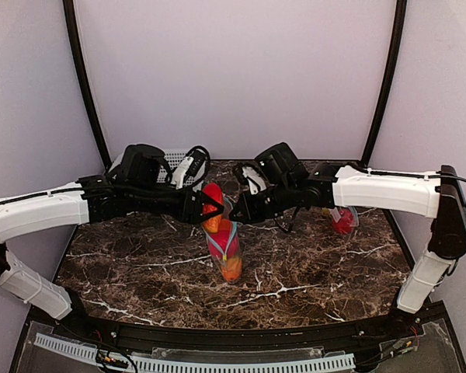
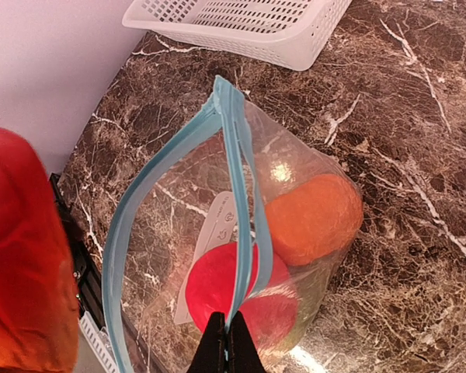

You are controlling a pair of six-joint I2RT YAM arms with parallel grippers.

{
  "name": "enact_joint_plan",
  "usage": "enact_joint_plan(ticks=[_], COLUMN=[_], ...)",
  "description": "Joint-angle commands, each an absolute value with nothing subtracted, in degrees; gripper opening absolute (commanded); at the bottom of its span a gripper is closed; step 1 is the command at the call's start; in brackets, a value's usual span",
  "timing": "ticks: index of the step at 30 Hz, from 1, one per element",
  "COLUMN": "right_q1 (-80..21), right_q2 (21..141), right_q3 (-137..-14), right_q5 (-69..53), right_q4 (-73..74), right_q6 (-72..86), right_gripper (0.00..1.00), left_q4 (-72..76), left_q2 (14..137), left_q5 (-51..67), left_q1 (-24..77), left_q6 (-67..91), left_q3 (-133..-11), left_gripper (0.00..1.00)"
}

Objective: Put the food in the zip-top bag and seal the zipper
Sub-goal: Place the fake fruit in the zipper food storage bag.

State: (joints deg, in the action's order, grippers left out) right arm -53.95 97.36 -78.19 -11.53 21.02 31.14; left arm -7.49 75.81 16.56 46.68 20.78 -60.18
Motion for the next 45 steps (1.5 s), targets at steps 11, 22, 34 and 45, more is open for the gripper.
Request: enact_joint_plan(ticks=[11, 22, 34, 45], right_q1=[-54.80, -54.84, -54.82, -54.81], right_q2=[95.24, 95.48, 95.31, 94.98], right_q3=[-79.85, -79.82, -79.76, -79.38], right_q5=[-9.85, -9.78, -9.68, -9.58], right_q4=[21.44, 21.34, 21.36, 21.34], right_q6=[30.17, 30.26, 30.50, 30.61], right_gripper=[0.00, 0.00, 0.00, 0.00], left_q4=[-3.57, -6.45, -10.44, -11.72], left_q2=[82.85, 82.54, 81.16, 82.46], left_q5=[7.04, 9.52, 5.96, 5.60], left_q1=[48.52, 49.18, 51.67, 51.63], left_q6=[20.69, 28.92, 31.87, 32.36], left_q3=[-63.27, -61.10, -59.68, -61.19], left_gripper=[0.47, 0.53, 0.56, 0.74])
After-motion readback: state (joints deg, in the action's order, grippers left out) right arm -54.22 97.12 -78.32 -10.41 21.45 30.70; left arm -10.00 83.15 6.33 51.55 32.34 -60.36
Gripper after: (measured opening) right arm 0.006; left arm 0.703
